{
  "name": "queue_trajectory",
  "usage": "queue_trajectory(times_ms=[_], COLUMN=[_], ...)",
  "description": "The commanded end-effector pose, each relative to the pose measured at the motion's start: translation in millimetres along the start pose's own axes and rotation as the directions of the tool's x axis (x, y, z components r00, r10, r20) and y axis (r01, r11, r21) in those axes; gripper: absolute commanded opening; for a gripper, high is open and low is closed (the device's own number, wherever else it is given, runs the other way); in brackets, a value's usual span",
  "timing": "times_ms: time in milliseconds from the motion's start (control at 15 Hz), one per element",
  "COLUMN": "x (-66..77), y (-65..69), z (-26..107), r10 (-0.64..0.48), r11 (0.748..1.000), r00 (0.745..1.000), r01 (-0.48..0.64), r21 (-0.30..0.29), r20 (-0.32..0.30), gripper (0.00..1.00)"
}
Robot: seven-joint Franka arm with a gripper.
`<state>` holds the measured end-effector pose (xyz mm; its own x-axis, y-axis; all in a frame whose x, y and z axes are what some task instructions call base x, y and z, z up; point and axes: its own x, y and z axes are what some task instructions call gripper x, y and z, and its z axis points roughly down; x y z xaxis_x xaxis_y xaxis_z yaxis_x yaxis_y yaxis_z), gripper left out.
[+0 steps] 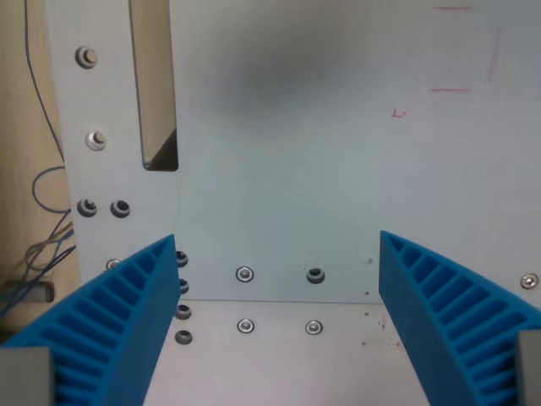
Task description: Move in gripper negative y
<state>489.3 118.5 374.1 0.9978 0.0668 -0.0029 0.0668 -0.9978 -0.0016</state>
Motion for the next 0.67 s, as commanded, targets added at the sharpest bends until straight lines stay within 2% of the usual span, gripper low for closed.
queue_trajectory(times_ms=[67,667], x=[4.8,5.6], y=[-13.8,-58.8], z=[-3.1,-2.9], r10=[0.016,0.016], r11=[1.0,1.0], r00=[1.0,1.0], r01=[-0.016,-0.016], r21=[-0.005,-0.005], r20=[0.004,0.004], gripper=[1.0,1.0])
